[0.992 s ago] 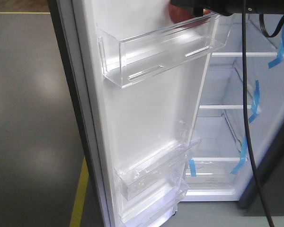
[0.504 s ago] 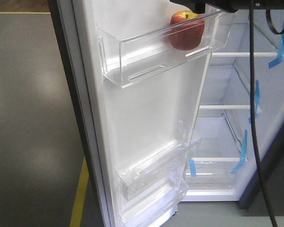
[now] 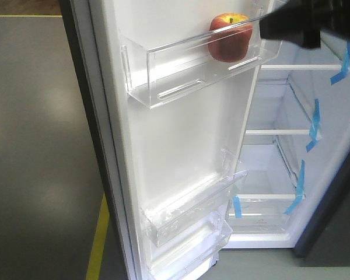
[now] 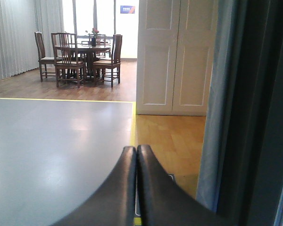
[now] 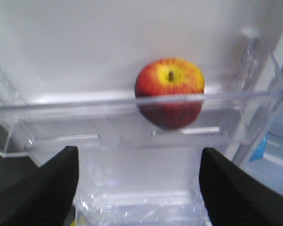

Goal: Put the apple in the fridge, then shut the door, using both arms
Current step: 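Withdraw the open right gripper away from the door bin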

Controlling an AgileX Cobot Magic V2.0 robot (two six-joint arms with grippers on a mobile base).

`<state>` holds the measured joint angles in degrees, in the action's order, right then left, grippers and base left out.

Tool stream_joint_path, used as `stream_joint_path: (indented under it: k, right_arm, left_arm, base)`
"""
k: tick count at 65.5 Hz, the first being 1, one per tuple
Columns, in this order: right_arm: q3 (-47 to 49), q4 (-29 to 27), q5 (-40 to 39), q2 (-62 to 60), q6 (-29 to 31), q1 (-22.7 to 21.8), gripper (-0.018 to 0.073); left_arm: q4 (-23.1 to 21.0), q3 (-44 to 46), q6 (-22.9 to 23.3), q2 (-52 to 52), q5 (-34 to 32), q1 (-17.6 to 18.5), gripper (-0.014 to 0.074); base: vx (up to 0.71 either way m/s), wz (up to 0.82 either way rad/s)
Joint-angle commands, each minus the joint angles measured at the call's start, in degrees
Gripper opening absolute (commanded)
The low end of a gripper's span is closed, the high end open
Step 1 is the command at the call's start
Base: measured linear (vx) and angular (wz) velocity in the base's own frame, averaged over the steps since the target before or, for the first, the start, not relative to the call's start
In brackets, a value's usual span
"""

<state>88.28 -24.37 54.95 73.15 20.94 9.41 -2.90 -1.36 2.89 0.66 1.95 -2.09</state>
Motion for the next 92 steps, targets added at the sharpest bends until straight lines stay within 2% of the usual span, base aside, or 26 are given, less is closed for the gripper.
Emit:
stream_joint_path:
  k: [1,20,32,42,67,92]
  right_arm:
    - [-6.3,0.8,-4.6,-5.6,-1.0,0.0,0.0474]
    - [-26.7,5.3,-7.6,-20.2,-3.9,0.0,0.0462]
    - [-35.2,7.9,-6.7,-29.4,-7.3,0.0,0.0462]
    - [-41.4,8.0,-4.0,-37.1,-8.1,0.0,0.0462]
    - [-49.7,8.8,2.8,-49.4,-10.0,0.0,0.0462]
    - [-52.5,11.8,8.4,-51.6,-10.3,0.0,0.0436]
  left_arm:
    - [-0.1,-1.7,0.4,0.9,-4.3,-0.2,-0.0006]
    - [-0.1,-1.7,0.4,0.9,-4.3,-0.2,-0.0006]
    - [-0.1,-1.7,0.4,0.9,-4.3,-0.2,-0.0006]
    - [-0.1,-1.7,0.4,0.9,-4.3,-0.2,-0.0006]
    - [-0.1,-1.7,0.4,0.9,-4.3,-0.2,-0.0006]
    - [-0.1,-1.7,0.6,0.9,-4.8,-0.2,-0.0006]
  base:
    - [0.0,0.0]
    - [0.0,0.0]
    - [0.0,0.0]
    - [0.0,0.0]
    - [0.0,0.0]
    - [0.0,0.0]
